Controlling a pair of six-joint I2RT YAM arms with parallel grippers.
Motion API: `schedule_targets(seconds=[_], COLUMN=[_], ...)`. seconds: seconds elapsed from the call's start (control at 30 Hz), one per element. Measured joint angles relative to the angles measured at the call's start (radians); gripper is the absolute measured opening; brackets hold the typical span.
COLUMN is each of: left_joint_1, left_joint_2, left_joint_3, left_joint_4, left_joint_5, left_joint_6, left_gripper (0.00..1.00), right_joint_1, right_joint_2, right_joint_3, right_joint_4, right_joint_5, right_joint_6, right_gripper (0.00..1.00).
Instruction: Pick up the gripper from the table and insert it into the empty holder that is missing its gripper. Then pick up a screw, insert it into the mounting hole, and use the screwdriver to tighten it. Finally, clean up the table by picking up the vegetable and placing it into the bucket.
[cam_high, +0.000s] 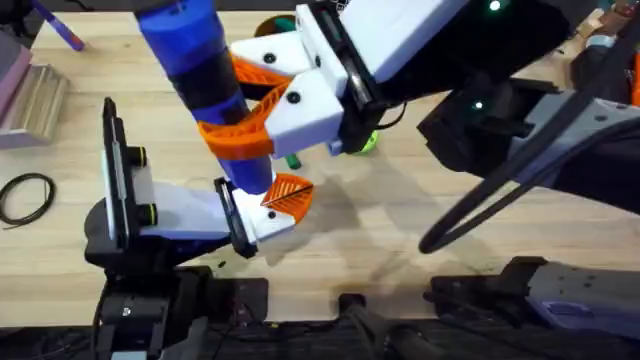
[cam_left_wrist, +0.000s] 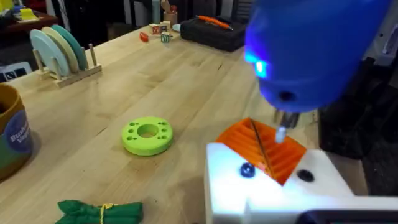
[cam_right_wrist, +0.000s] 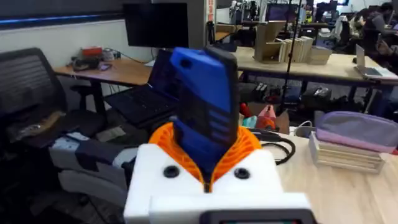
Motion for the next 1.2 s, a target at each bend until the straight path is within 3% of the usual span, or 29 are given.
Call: schedule_targets(seconds=[1.2], left_joint_1=[0.000], left_joint_2=[0.000], left_joint_3=[0.000], left_joint_4=[0.000], left_joint_5=[0.000], left_joint_6=[0.000], left_gripper=[0.008], right_joint_1=[0.005], right_joint_2=[0.040], right_joint_3=[0.000], right_joint_4=[-0.038], right_joint_5=[0.000], right_joint_6=[-0.083], right_gripper=[0.024])
